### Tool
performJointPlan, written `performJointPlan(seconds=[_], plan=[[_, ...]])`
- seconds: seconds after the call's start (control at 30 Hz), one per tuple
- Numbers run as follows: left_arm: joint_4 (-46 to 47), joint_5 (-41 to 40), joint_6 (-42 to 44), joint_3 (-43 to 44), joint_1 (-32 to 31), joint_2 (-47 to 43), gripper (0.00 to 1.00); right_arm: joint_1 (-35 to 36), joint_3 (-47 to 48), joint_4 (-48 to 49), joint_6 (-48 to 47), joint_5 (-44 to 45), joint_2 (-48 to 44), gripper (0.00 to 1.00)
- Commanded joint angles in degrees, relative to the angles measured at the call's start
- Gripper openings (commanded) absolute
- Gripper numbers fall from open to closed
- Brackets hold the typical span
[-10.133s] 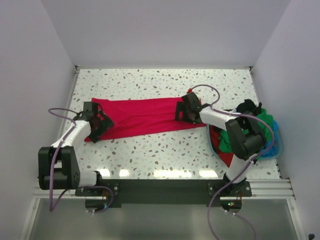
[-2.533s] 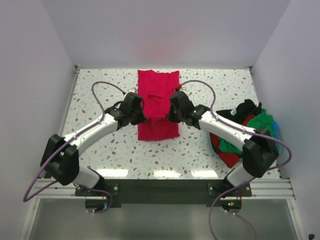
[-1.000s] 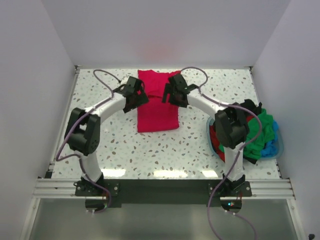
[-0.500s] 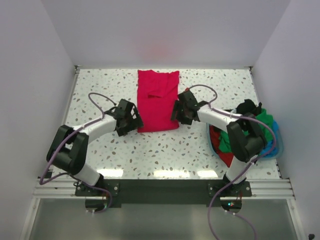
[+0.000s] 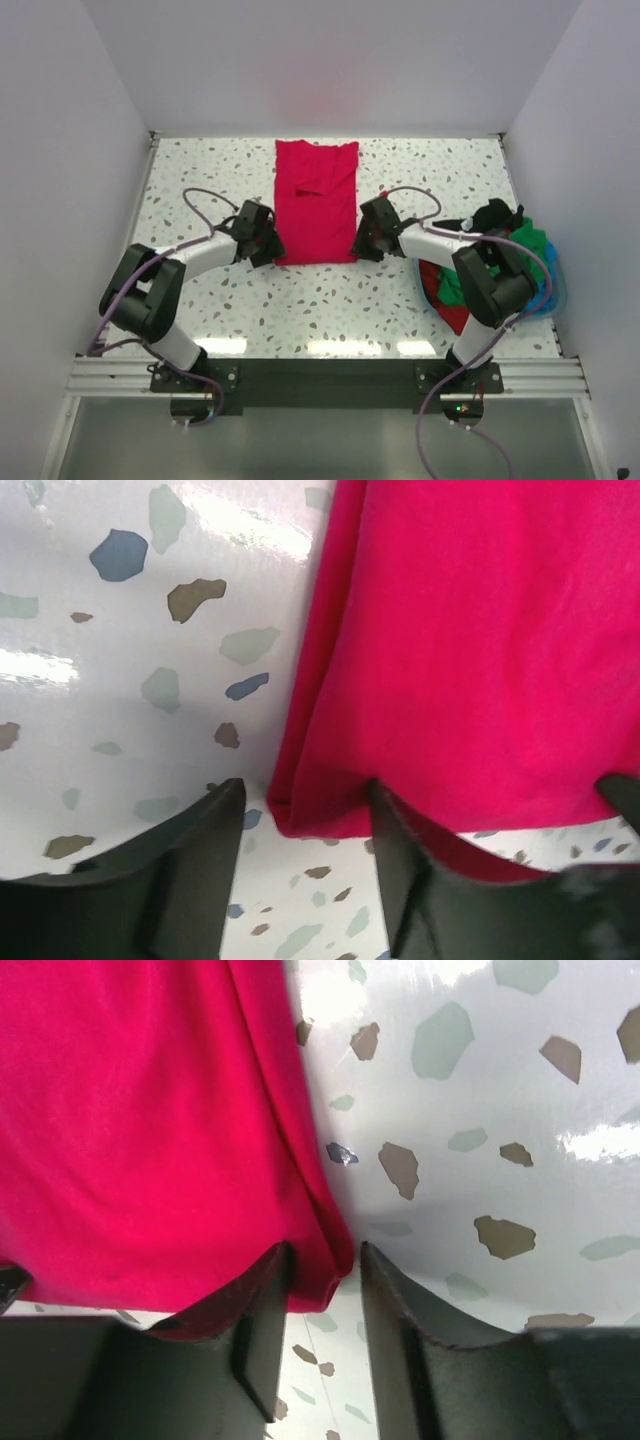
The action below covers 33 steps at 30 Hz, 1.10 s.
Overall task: Fold and stack the t-shirts
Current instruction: Fold the tshirt
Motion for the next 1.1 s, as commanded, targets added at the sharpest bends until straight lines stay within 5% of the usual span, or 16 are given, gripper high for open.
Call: performJointPlan(seconds=[0.0, 0.23, 0.33, 0.73, 0.9, 1.07], plan=[[0.99, 1.21, -1.06, -2.17, -0.71, 2.17, 0.52, 0.15, -2.80, 0.59, 2.11, -0.85, -1.32, 0.37], [0.99, 1.12, -1.51, -3.31, -1.24, 1.73, 0.01, 0.94, -5.44, 3.06, 2.82, -2.87, -1.85, 0.10], [1.43, 1.39, -1.42, -4.45, -1.59, -0.02, 0.00, 1.12, -7.54, 3.33, 3.17, -2.96, -3.95, 0.00], [-11.82, -3.45, -6.25, -11.23, -14.24, -25.57, 0.00, 8.06, -16.52, -13.62, 3.43, 1.70, -29.87, 0.00], [-13.33, -3.36, -5.11, -7.81, -14.42, -31.84, 0.00, 8.77, -14.07, -22.40, 3.08, 7.74, -41.57, 0.00], [-14.39, -6.26, -3.18, 1.50, -14.25, -28.61, 0.00, 8.77, -5.90, -24.27, -0.17, 10.83, -41.67, 0.00]])
